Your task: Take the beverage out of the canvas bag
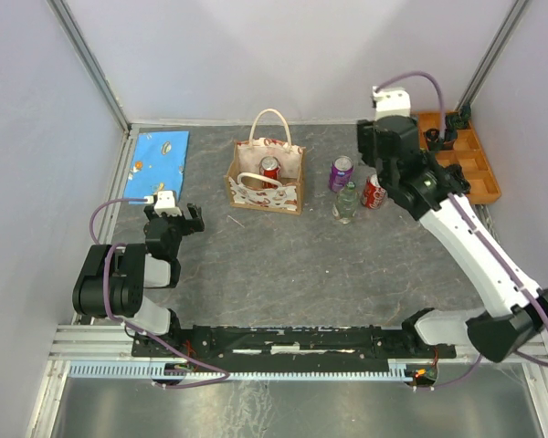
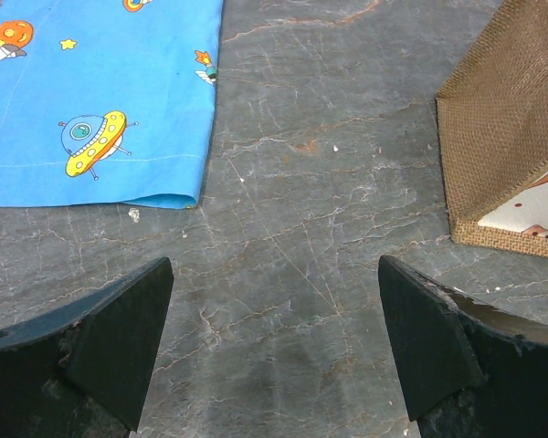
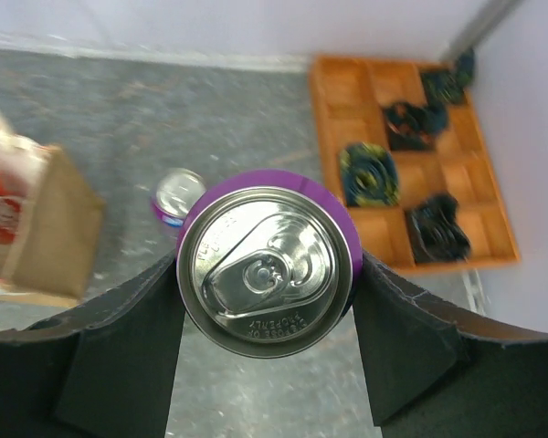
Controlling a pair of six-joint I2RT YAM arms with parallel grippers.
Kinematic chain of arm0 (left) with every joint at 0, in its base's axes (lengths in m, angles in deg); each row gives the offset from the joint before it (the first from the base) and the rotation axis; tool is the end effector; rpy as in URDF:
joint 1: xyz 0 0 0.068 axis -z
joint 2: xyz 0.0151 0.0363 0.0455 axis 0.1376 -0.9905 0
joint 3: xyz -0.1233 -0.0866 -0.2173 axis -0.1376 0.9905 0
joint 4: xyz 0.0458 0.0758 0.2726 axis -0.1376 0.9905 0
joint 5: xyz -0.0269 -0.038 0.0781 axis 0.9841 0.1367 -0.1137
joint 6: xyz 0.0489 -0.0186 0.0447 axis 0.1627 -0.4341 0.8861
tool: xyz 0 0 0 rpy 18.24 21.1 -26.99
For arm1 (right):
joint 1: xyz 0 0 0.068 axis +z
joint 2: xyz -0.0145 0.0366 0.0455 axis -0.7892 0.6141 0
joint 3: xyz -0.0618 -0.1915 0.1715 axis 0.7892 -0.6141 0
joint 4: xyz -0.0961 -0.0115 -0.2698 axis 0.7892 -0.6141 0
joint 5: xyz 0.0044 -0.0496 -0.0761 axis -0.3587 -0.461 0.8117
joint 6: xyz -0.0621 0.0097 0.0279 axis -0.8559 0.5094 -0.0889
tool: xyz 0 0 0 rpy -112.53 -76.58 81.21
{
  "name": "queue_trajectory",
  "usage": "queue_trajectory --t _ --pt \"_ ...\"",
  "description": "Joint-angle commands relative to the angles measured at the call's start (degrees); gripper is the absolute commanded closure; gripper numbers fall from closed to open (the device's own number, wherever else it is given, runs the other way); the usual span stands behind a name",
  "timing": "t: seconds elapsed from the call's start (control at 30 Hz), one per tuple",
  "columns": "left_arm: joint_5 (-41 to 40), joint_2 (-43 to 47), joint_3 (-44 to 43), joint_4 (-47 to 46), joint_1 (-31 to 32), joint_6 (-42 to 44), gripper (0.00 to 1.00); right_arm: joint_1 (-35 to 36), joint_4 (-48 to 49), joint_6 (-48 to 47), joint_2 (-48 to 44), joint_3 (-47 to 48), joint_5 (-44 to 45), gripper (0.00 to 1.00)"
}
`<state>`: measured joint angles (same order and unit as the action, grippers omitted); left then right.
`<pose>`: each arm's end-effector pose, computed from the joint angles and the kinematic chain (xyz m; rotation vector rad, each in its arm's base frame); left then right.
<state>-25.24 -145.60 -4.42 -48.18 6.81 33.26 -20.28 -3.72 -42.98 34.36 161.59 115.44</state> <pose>0.2630 0.0034 0.0998 -0.0485 1.7366 -0.0559 0.2960 0.1469 0.4283 -0.0487 1.8698 -0.1364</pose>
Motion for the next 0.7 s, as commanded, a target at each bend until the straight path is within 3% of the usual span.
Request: queue_trajectory --t 0.0,0.37,0.67 --pt "-0.6 0.3 -1.3 -2.1 0.2 2.5 0.01 -2.4 2.4 5.9 -7.5 -7.9 4.4 1.00" --pt "-0.5 0.3 -1.2 -2.0 0.2 2.5 0.01 -4.3 6.5 17.1 -12.2 -28.9 -2.9 1.00" --pt "-0.5 0.3 -1.2 -2.0 0.2 2.5 0.01 -8.1 14.0 20.2 -5.4 -33.3 -9.4 1.00"
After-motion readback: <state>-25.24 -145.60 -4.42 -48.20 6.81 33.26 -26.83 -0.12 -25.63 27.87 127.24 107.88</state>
